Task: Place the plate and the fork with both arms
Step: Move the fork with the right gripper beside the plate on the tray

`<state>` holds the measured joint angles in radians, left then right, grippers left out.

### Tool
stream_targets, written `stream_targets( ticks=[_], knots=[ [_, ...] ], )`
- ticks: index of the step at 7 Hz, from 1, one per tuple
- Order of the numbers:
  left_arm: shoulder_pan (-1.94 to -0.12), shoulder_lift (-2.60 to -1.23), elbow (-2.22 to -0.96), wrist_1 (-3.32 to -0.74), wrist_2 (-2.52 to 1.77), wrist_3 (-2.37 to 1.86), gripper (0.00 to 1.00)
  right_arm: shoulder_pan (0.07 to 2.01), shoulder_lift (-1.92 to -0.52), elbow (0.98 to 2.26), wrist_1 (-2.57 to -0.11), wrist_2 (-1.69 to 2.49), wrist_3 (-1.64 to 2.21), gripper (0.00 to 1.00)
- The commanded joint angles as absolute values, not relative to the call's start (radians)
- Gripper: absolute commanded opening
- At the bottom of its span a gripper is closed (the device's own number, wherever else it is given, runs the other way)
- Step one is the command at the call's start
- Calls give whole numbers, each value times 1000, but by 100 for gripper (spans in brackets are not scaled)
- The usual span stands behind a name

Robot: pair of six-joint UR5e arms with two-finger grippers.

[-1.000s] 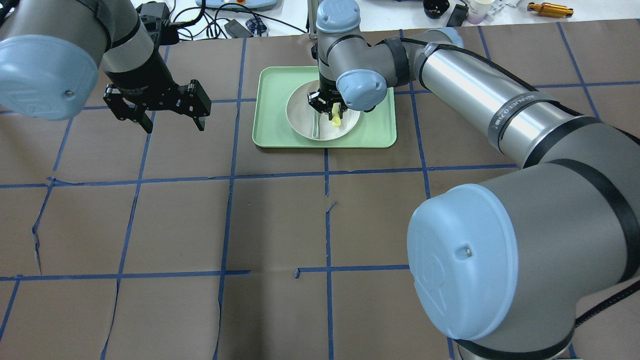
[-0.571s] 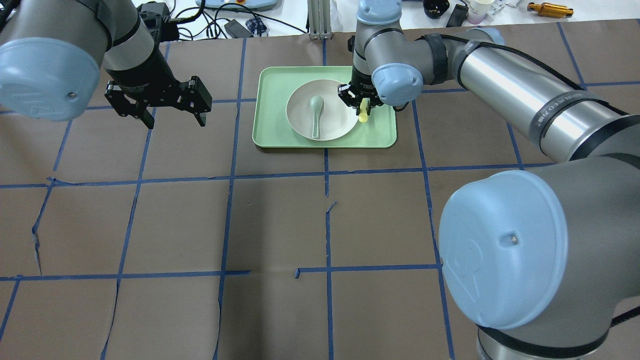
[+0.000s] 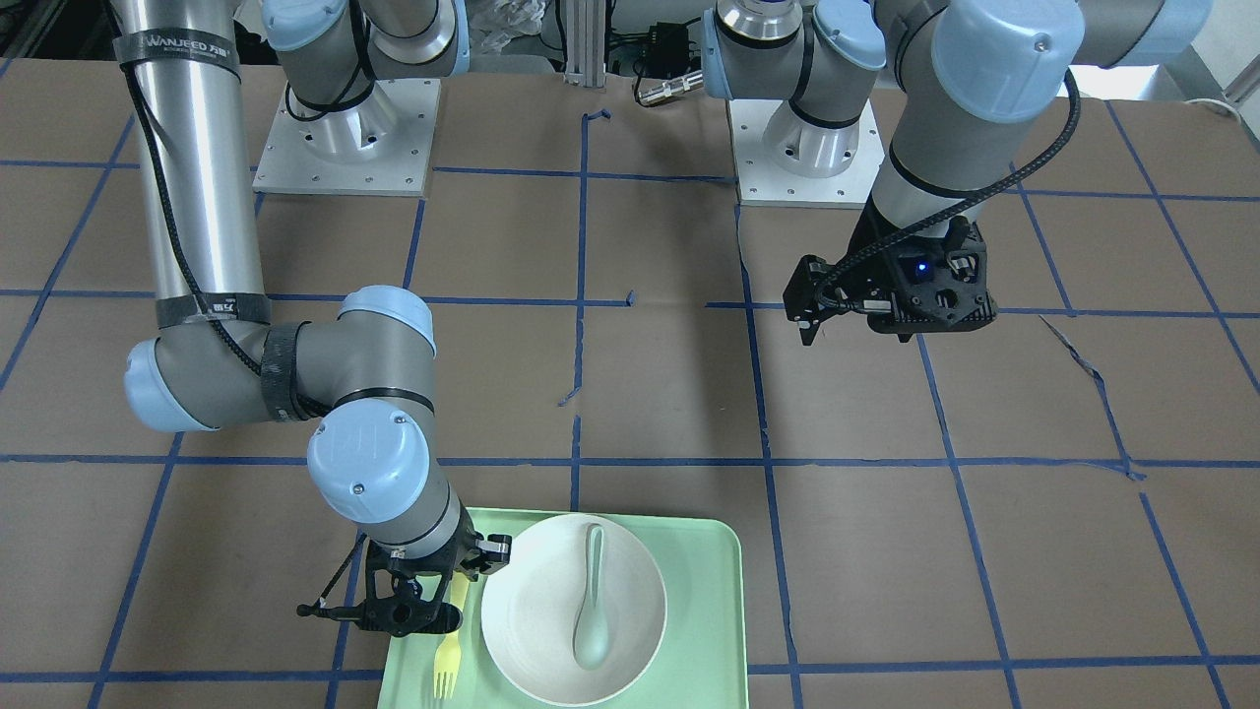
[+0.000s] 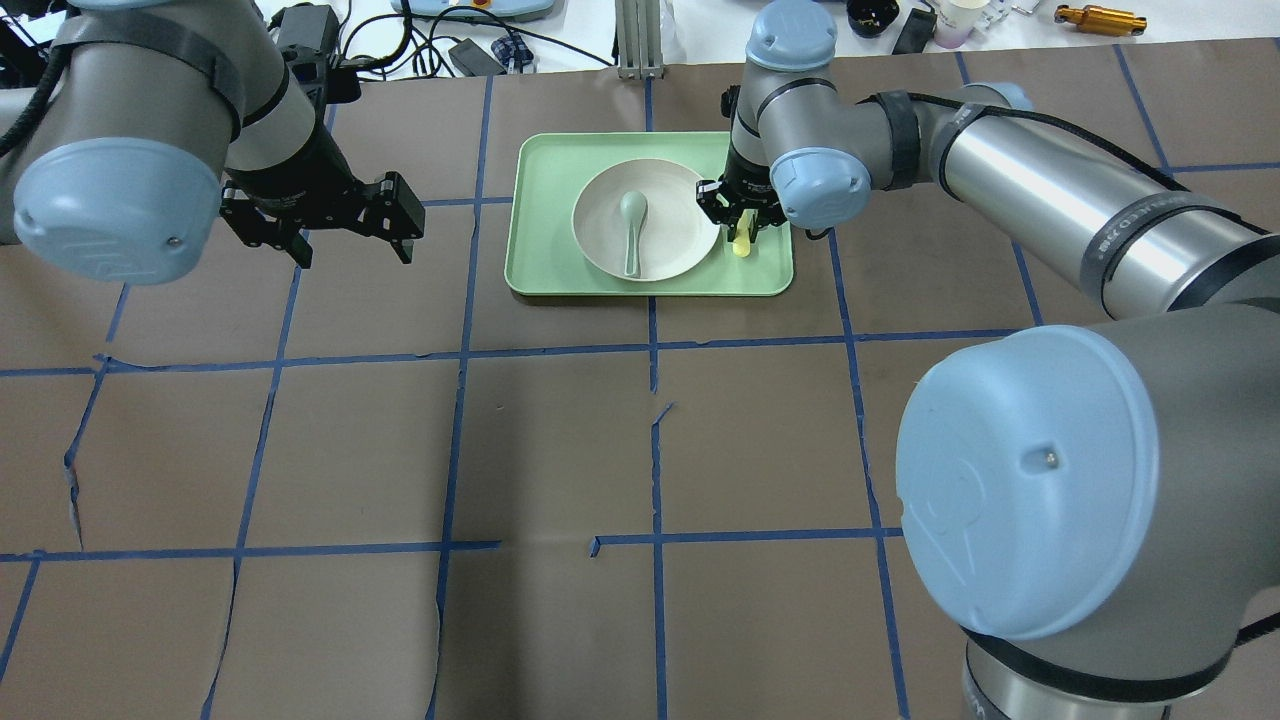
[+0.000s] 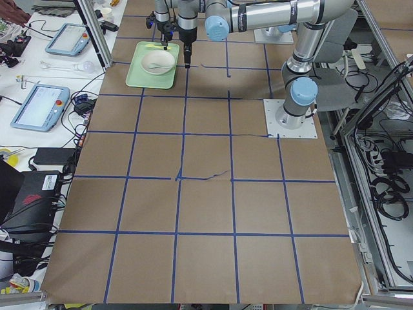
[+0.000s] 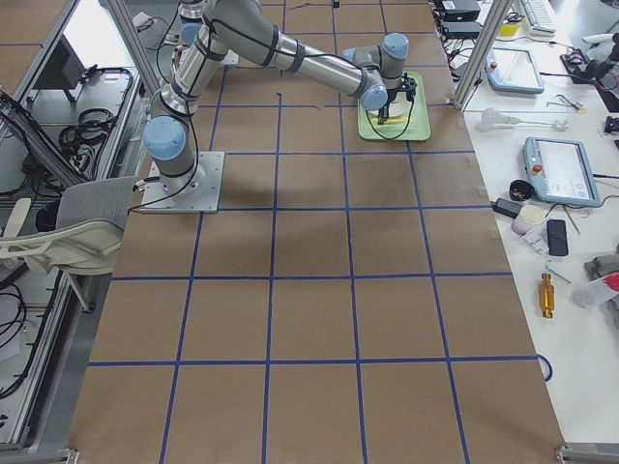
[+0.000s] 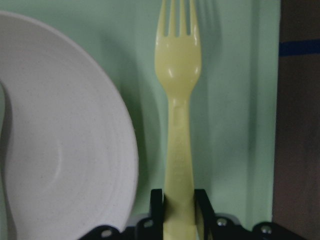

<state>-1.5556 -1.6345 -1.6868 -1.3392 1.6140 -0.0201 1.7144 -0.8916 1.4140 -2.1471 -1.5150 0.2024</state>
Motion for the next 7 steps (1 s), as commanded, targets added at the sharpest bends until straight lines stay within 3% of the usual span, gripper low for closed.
stream_targets(
  ticks=[1, 2, 4, 7],
  knots=[
    [-1555, -1632, -1687, -1341, 1617, -23, 100, 1712, -893, 1443, -2174, -1528, 193, 41],
    [-1555, -1628, -1686, -1370, 1615, -29, 100, 1712, -894, 1448, -2172, -1528, 193, 63],
    [-1555, -1621, -1674, -1390, 1614, -29, 100, 1709, -932, 1451, -2158, -1534, 166, 65],
    [-1562, -1615, -1614, -1530, 1606, -29, 100, 1706, -1127, 1468, -1977, -1531, 167, 65]
  ],
)
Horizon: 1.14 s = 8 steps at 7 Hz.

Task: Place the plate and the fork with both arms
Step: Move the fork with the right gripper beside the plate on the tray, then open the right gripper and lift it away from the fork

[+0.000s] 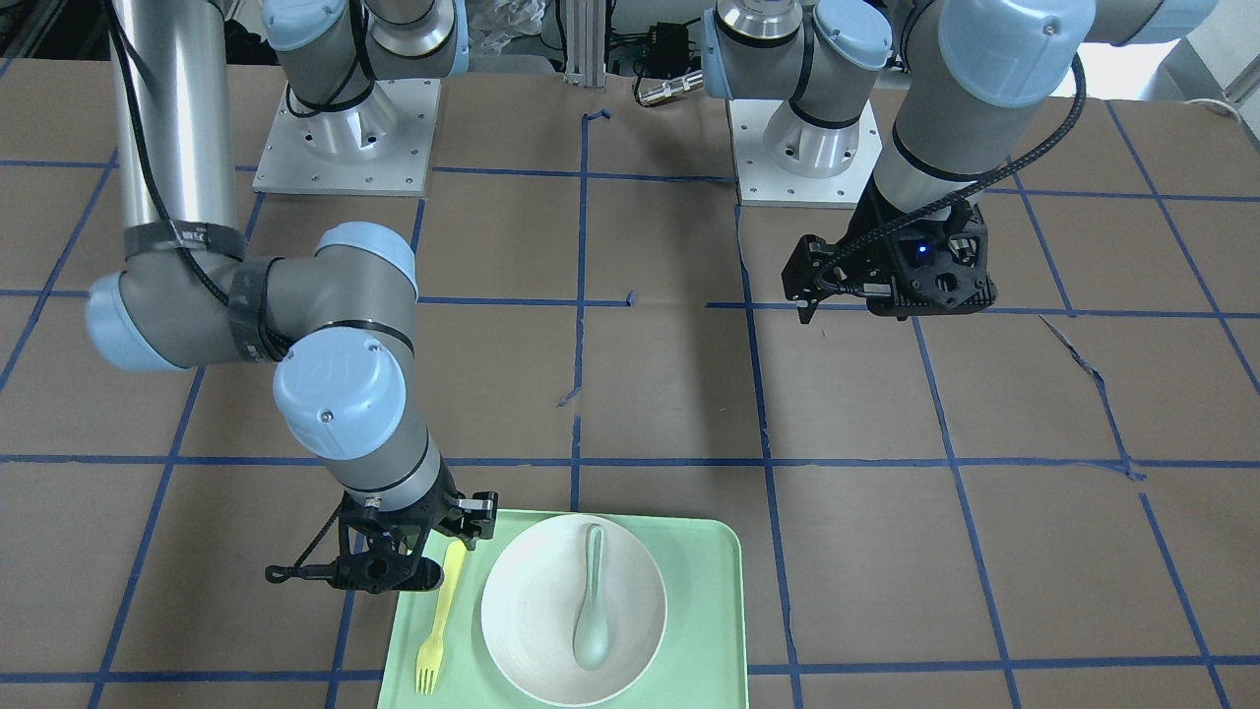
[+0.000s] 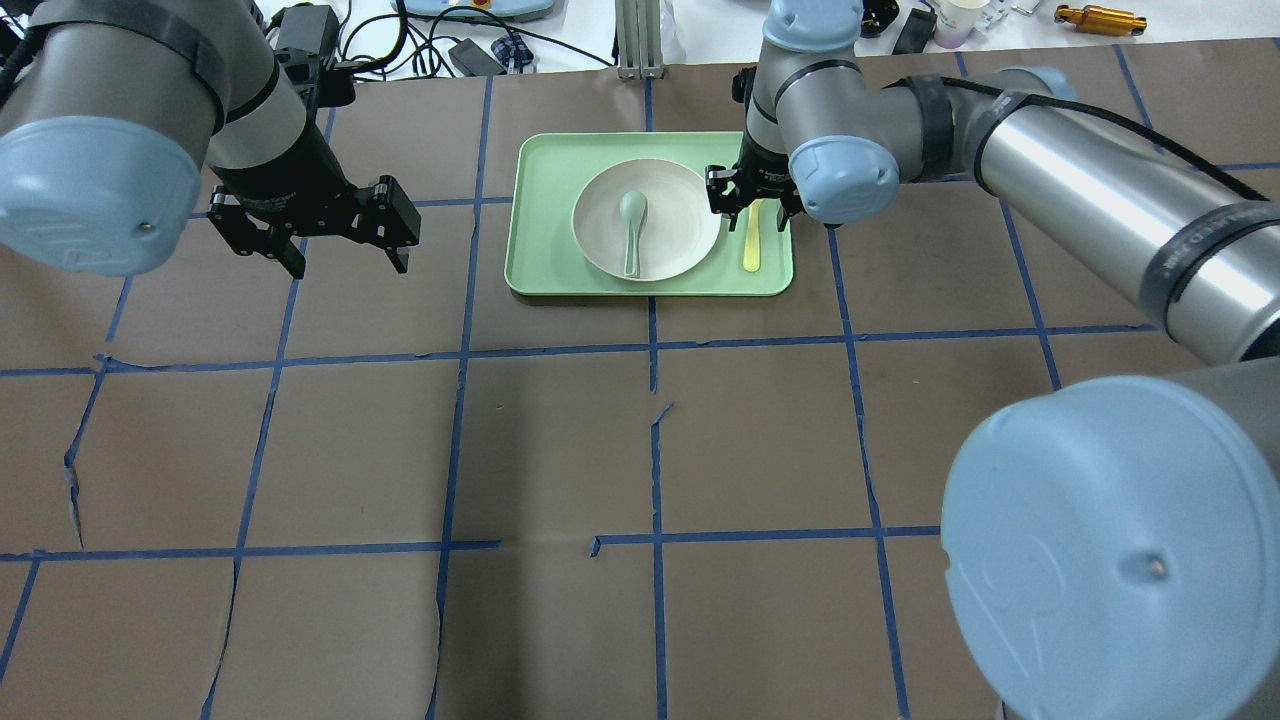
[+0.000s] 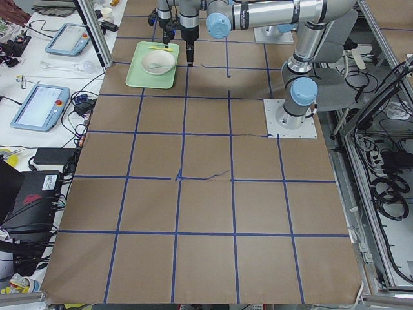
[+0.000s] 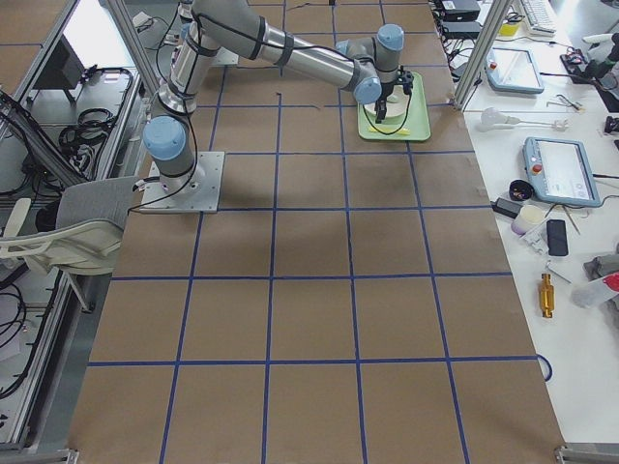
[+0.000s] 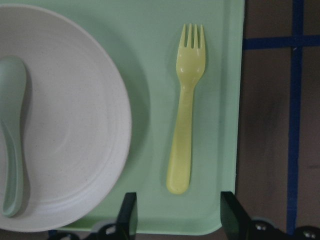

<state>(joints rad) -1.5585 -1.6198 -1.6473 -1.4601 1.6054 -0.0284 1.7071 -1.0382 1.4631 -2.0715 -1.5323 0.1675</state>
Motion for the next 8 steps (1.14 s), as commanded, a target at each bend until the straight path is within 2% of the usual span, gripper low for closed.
stream_targets(
  ticks=[1, 3, 4, 5, 8],
  knots=[
    [-1562, -1618, -1608, -1535, 1608, -29, 100, 1707, -1216, 1468, -1869, -1529, 169, 66],
    [-1560, -1621, -1609, -1534, 1601, -29, 100, 1707, -1368, 1465, -1720, -1525, 169, 69],
    [-1559, -1621, -1609, -1534, 1601, -29, 100, 1710, -1424, 1466, -1674, -1528, 170, 76],
    [-1559, -1623, -1612, -1532, 1601, -29, 100, 1720, -1477, 1466, -1642, -1531, 169, 100],
    [-1557, -1631, -1617, -1529, 1600, -29, 100, 1720, -1525, 1468, -1609, -1532, 167, 100]
  ],
)
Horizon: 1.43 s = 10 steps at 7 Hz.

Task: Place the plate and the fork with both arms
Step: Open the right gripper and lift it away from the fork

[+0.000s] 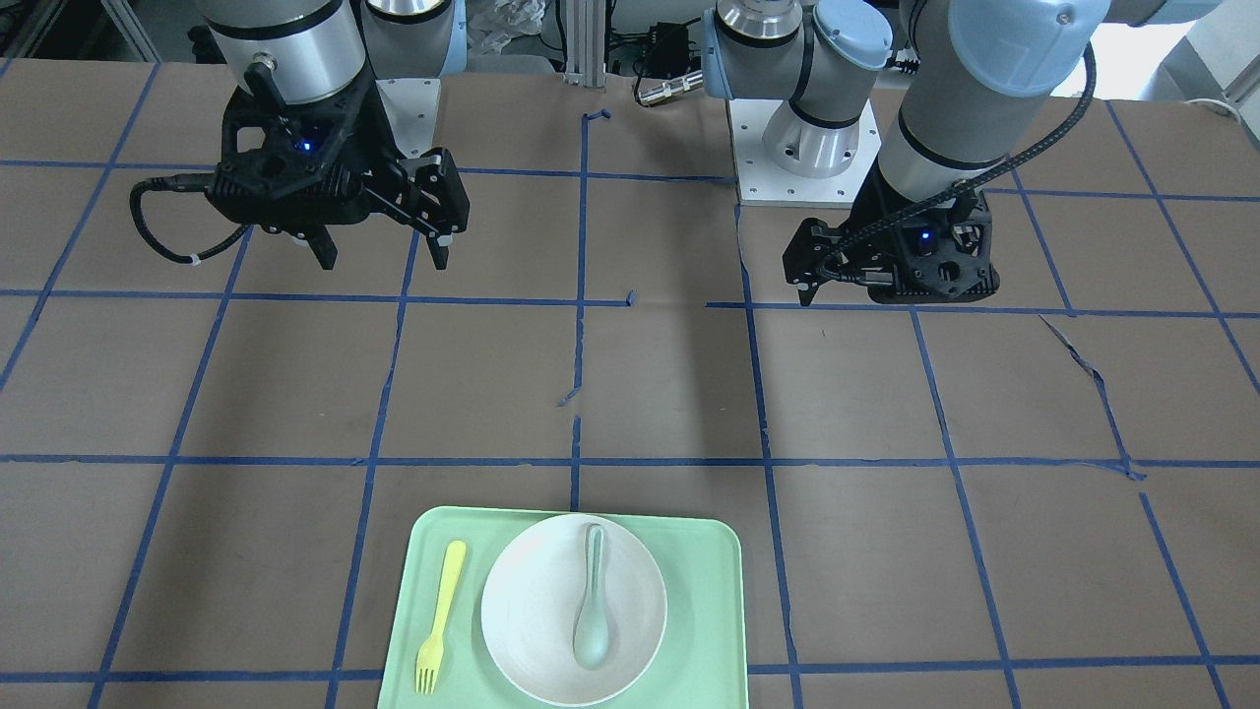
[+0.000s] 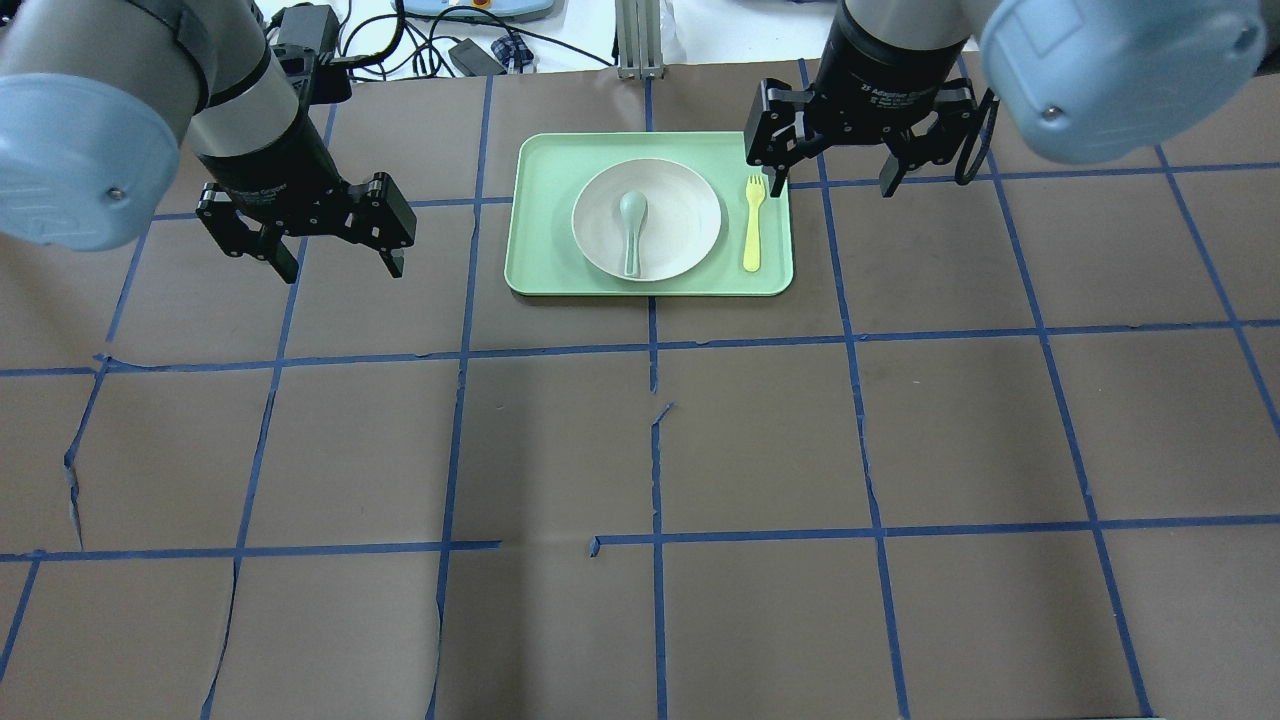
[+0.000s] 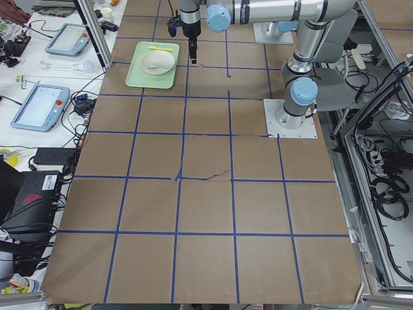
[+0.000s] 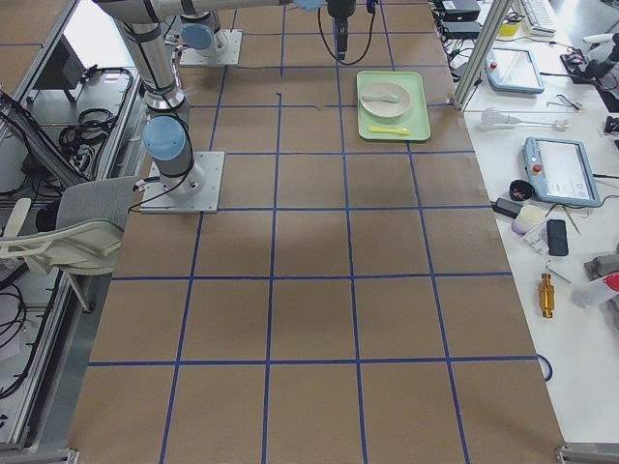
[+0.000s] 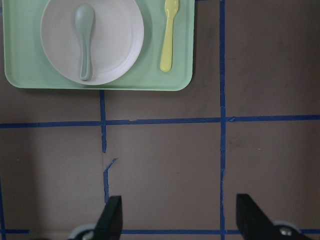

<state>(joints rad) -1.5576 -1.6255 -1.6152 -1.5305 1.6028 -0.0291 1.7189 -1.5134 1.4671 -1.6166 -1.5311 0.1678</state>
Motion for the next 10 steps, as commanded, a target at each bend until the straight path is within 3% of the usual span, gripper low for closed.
stream_targets(
  ticks=[1, 10],
  knots=[
    [-1557, -1628, -1617, -1532, 1606, -29, 100, 1714, -1523, 1450, -1536, -1534, 172, 100],
    [-1555, -1634, -1654, -1502, 1608, -28, 100, 1669, -1529, 1419, -1505, -1578, 216, 100]
  ],
)
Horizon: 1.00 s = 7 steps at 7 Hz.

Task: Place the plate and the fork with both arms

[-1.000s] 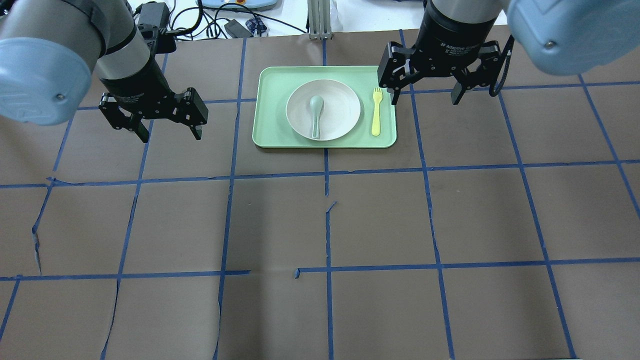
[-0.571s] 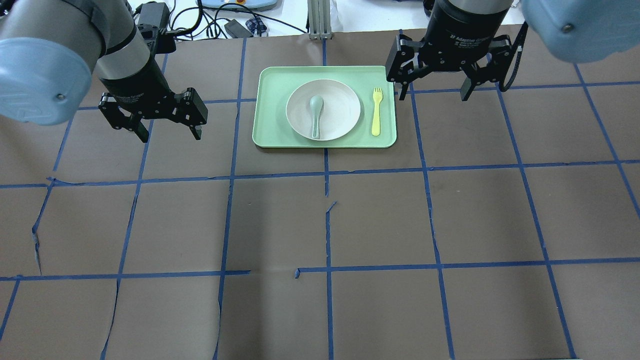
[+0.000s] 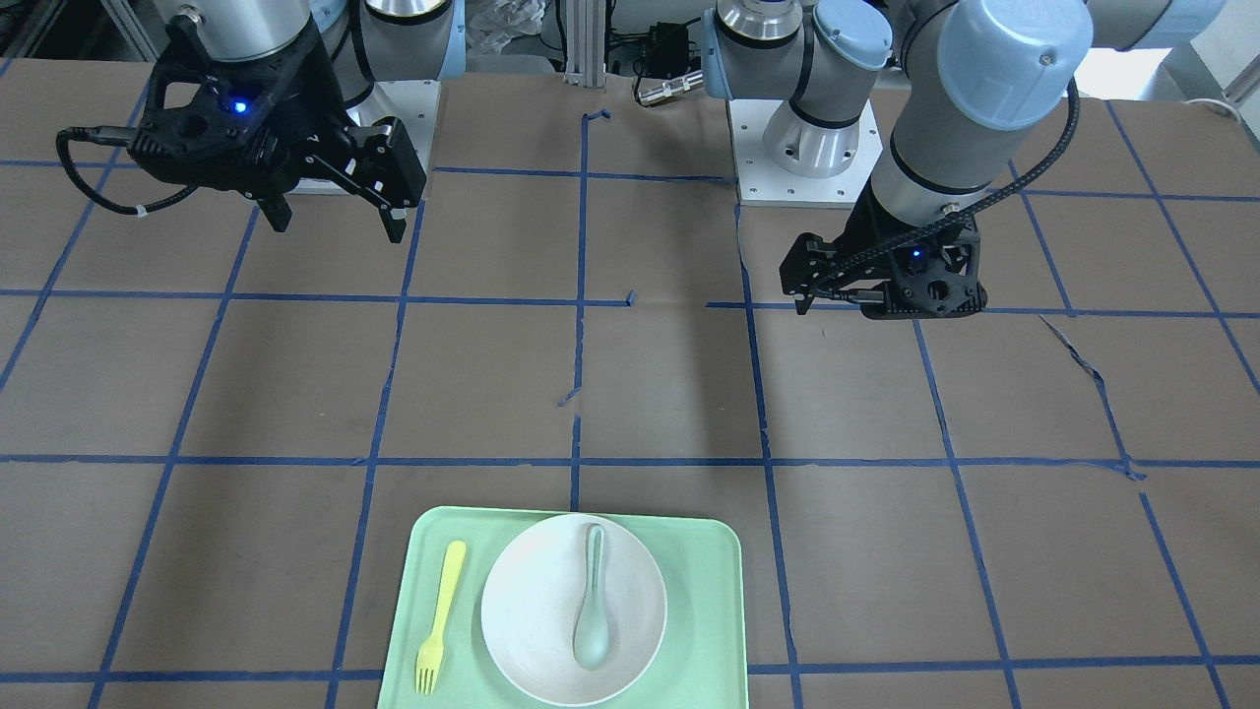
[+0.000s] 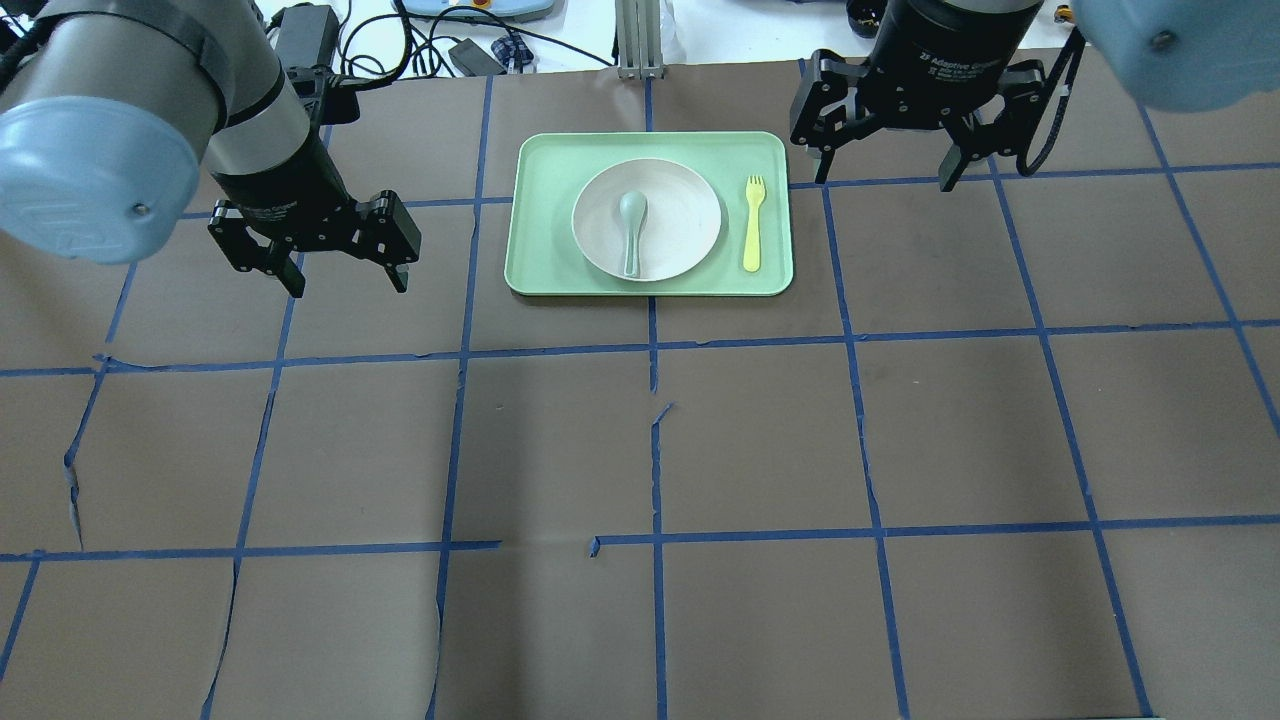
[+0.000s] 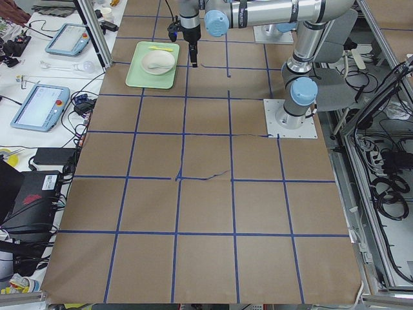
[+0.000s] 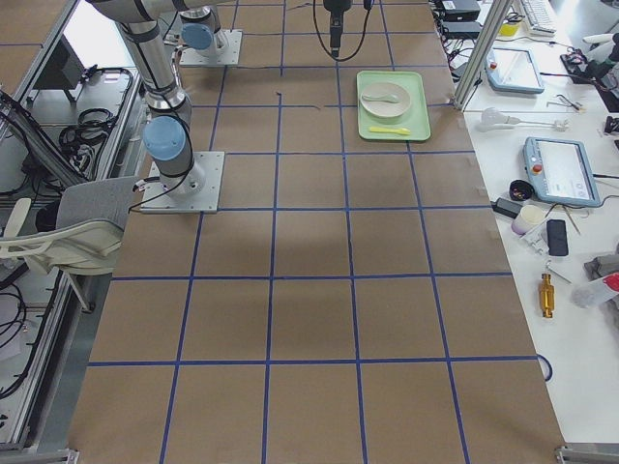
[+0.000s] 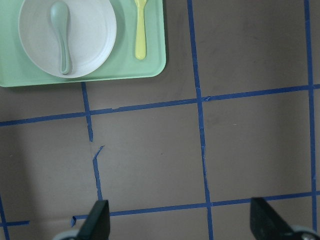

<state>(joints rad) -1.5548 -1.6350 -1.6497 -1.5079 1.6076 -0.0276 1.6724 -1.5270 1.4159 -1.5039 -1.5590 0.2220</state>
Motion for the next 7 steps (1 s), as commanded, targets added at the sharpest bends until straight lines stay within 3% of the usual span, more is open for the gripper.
stream_targets(
  ticks=[1, 3, 7],
  knots=[
    [-1555, -1632, -1654, -1502, 1608, -28, 100, 1648, -1523, 1422, -1494, -1585, 213, 100],
    [-1555, -1632, -1654, -1502, 1608, -28, 100, 1571, -1526, 1427, -1486, -1579, 210, 100],
    [-1554, -1629, -1651, -1500, 1600, -29, 100, 1637, -1506, 1430, -1502, -1577, 167, 100]
  ],
)
